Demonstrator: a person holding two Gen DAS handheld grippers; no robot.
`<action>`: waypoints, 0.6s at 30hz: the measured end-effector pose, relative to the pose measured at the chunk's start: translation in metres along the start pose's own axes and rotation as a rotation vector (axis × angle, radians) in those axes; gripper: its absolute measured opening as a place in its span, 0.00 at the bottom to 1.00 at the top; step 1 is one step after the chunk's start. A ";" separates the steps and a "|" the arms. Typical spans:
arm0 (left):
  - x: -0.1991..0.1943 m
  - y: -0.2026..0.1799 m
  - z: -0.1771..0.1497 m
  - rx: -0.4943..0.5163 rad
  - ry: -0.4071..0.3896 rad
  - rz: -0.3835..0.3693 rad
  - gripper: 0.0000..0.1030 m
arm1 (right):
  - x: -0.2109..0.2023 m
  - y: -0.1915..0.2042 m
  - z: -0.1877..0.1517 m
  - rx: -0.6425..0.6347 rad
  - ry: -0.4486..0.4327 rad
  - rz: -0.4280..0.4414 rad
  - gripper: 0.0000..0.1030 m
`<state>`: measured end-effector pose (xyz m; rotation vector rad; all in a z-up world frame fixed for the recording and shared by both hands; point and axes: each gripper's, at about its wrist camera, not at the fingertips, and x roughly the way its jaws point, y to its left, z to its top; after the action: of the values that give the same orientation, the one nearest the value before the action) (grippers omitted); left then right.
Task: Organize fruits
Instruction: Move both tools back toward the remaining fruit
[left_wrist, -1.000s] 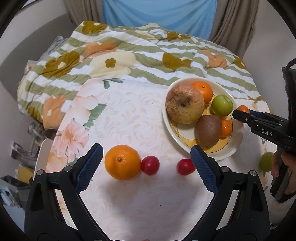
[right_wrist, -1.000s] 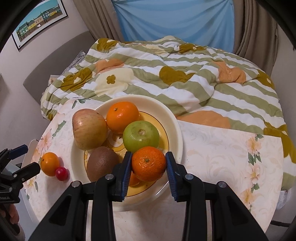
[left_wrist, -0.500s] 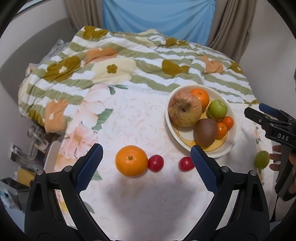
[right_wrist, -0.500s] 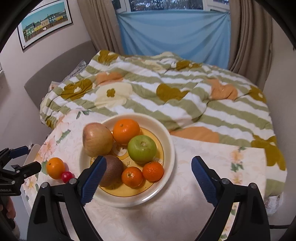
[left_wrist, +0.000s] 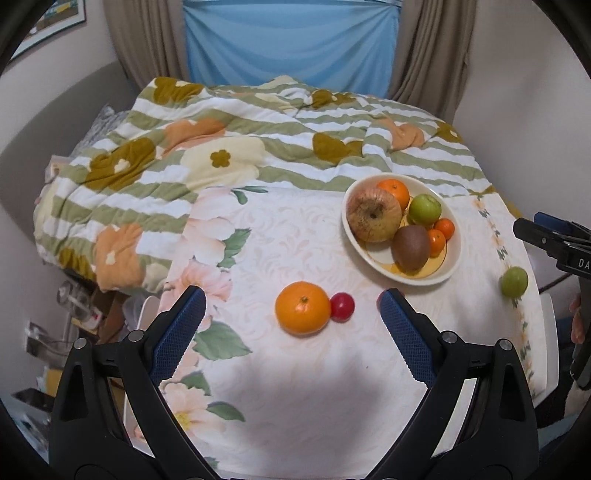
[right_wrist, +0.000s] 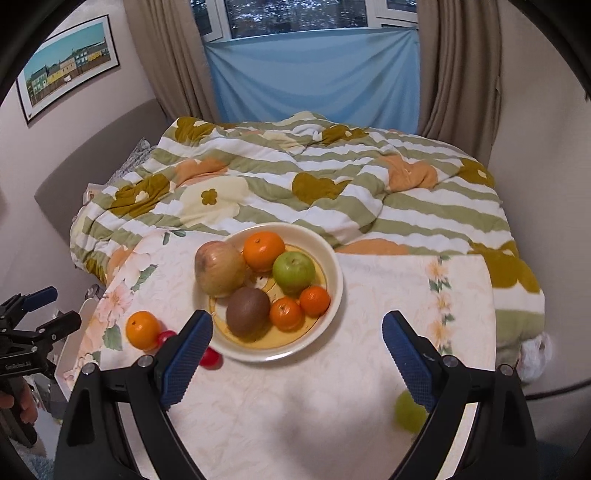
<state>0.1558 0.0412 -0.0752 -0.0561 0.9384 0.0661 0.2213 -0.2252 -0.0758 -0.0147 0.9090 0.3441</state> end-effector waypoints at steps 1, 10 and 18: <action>0.000 0.003 -0.002 0.006 0.001 -0.007 0.99 | -0.002 0.003 -0.004 0.010 0.002 -0.007 0.89; 0.009 0.019 -0.017 0.096 0.013 -0.079 0.99 | 0.002 0.033 -0.030 0.057 0.033 -0.067 0.89; 0.039 0.028 -0.026 0.150 0.037 -0.147 0.99 | 0.027 0.052 -0.051 0.098 0.080 -0.080 0.89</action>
<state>0.1553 0.0678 -0.1225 0.0125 0.9710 -0.1417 0.1812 -0.1763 -0.1210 0.0256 1.0009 0.2257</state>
